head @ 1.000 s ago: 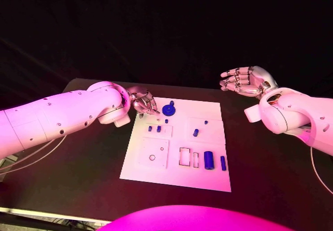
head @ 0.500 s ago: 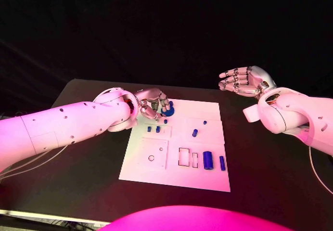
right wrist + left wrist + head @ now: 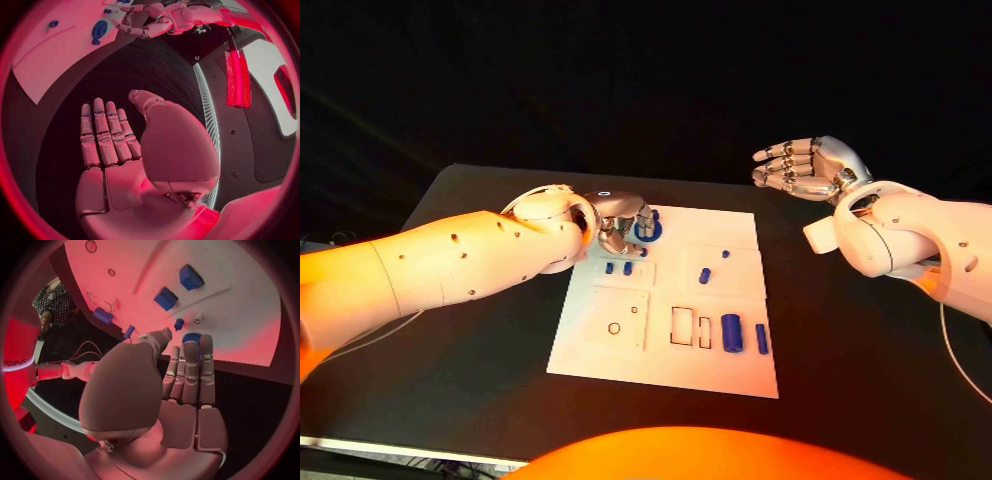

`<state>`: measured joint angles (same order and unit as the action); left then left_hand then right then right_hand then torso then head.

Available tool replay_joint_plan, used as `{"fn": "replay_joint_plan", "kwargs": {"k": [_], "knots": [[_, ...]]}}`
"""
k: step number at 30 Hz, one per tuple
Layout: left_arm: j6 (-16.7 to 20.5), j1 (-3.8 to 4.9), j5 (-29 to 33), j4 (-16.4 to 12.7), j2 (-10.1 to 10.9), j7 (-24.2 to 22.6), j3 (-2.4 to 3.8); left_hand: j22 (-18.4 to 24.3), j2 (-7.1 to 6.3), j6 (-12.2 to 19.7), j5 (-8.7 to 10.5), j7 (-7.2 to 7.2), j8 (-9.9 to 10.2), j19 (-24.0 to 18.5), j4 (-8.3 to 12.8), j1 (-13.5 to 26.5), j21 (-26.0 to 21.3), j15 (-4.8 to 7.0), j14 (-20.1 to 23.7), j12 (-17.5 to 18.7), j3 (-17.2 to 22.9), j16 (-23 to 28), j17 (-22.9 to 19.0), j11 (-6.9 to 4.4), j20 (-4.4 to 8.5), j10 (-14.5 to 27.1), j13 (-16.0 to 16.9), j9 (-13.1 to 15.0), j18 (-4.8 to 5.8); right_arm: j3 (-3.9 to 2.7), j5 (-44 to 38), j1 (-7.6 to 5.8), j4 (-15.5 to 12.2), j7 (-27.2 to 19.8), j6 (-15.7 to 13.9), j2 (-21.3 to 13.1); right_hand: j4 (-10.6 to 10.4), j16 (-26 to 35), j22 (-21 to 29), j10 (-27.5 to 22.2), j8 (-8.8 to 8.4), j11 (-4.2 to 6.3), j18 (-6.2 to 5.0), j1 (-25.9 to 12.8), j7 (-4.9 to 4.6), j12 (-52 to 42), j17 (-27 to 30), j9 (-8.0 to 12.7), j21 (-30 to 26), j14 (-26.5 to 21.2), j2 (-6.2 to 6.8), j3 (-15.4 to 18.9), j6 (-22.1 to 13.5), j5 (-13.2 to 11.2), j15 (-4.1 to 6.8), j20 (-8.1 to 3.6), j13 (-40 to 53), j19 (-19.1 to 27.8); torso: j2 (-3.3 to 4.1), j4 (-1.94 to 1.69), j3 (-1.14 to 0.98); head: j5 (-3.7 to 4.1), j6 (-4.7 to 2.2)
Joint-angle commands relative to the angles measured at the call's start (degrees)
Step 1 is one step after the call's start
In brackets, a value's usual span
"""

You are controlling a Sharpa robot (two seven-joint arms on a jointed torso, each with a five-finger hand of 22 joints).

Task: Assemble the parts on the task board

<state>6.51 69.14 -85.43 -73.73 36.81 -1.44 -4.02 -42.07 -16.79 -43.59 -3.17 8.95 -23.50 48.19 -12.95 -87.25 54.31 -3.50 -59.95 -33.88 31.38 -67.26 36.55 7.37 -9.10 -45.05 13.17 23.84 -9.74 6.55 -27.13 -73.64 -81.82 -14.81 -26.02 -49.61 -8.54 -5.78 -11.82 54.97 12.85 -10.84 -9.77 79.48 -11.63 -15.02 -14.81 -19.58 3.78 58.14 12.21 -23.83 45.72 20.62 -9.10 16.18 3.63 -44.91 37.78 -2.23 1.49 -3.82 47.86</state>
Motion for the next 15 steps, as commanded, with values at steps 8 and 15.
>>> {"fn": "replay_joint_plan", "kwargs": {"k": [8,15], "knots": [[-5.93,-0.06,-3.73,2.05,-1.82,0.82,0.01,-0.44,0.23,-2.19,0.04,-0.42,0.87,0.04,1.01,1.05,0.64,0.35,-1.83,0.81,0.96,-2.45,1.24,-0.39,-0.01,-1.83,-1.12,-1.35,-0.79,-0.02,-0.65,0.02,-0.09,-1.04,0.81,0.17,-0.08,0.29,0.11,0.25,-0.4,-0.22,-0.78,-0.33,-2.97,0.47,0.1,0.06,0.02,0.31,0.22,-0.38,0.39,-0.26,0.03,-0.05,-0.08,-0.32,0.0,-0.01,0.02,0.24,-0.08],[-6.24,-0.09,-3.64,3.35,-2.97,-0.29,0.0,-1.56,0.32,-5.26,0.06,-1.11,1.36,0.54,2.29,1.58,2.04,1.05,-4.89,1.76,3.46,-6.26,4.78,-1.21,0.53,-5.08,-2.27,-2.47,-0.81,-0.02,-0.63,0.02,-0.07,-1.14,0.8,0.28,-0.1,0.32,0.22,0.31,-0.45,-0.24,-0.77,-0.45,-3.01,0.59,0.16,0.09,0.01,0.31,0.13,-0.5,0.51,-0.15,0.01,-0.04,-0.07,-0.34,-0.05,-0.03,0.02,0.32,0.03]]}}
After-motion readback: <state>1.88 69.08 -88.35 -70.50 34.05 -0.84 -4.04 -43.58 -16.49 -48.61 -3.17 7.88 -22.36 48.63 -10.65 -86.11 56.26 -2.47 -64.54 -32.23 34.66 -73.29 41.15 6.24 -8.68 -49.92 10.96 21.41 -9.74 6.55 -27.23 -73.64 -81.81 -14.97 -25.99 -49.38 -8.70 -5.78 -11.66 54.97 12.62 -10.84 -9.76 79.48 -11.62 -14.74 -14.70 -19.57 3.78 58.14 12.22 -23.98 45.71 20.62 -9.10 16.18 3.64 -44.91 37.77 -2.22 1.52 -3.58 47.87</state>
